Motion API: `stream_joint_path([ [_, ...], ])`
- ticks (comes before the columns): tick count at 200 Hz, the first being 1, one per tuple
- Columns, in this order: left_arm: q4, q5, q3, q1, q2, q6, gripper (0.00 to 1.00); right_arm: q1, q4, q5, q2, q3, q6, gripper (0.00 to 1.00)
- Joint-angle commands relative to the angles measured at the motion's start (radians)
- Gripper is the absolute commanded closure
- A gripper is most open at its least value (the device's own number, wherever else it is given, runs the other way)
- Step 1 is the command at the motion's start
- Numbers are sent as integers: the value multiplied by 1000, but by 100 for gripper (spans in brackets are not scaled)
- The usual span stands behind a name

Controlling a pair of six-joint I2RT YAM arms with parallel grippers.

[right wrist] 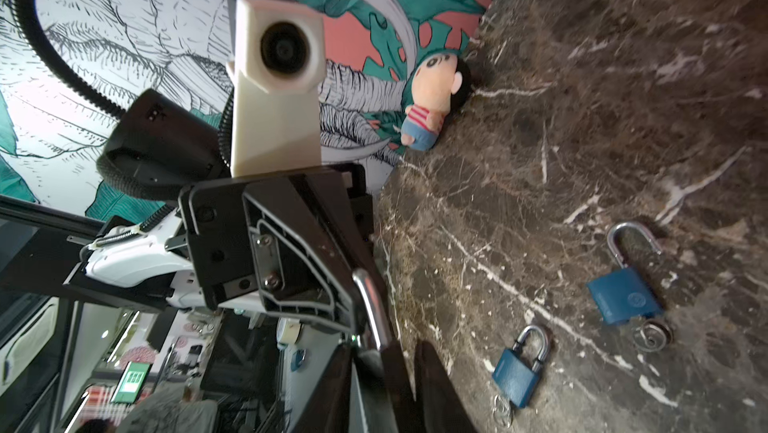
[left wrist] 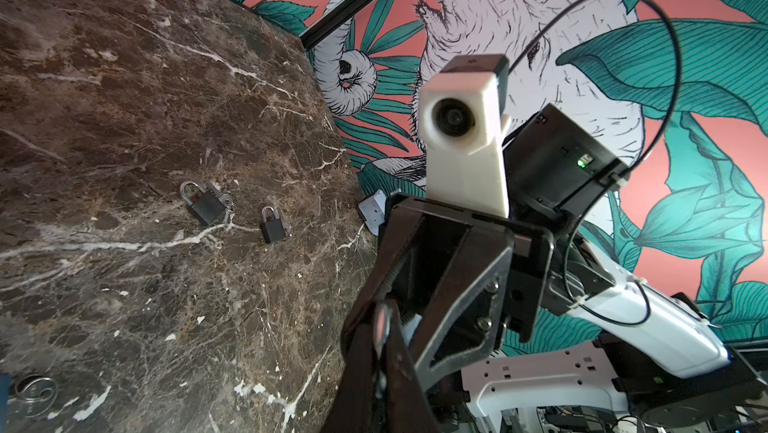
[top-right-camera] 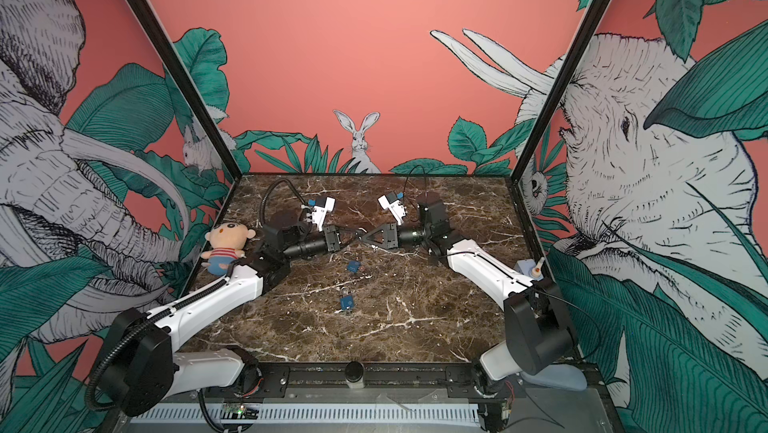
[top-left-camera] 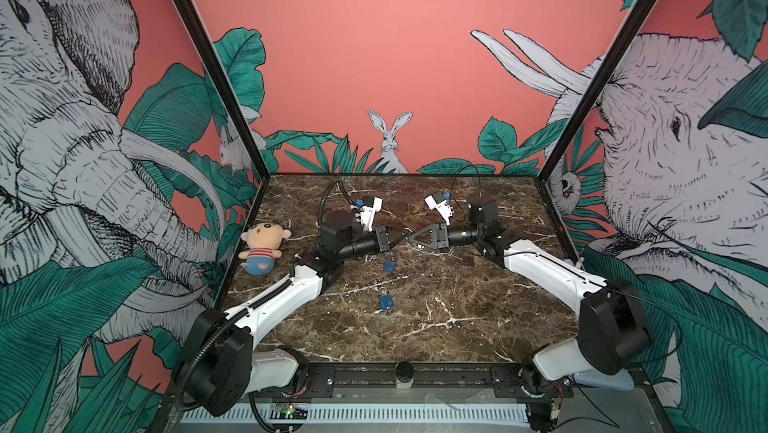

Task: Lock with the key

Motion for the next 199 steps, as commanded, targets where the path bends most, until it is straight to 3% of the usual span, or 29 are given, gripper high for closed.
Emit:
stream_joint_path([
  [1,79,-9,-9,8,-37,-10,100,4,40,33,-15,10,-2,69],
  [76,107,-25,2,32,-38,-21,100,-44,157,34,-57,-66,78,57],
  [199,150,4,24,56,-34,-66,100,-73,241,-6,-58,-78,129,57],
])
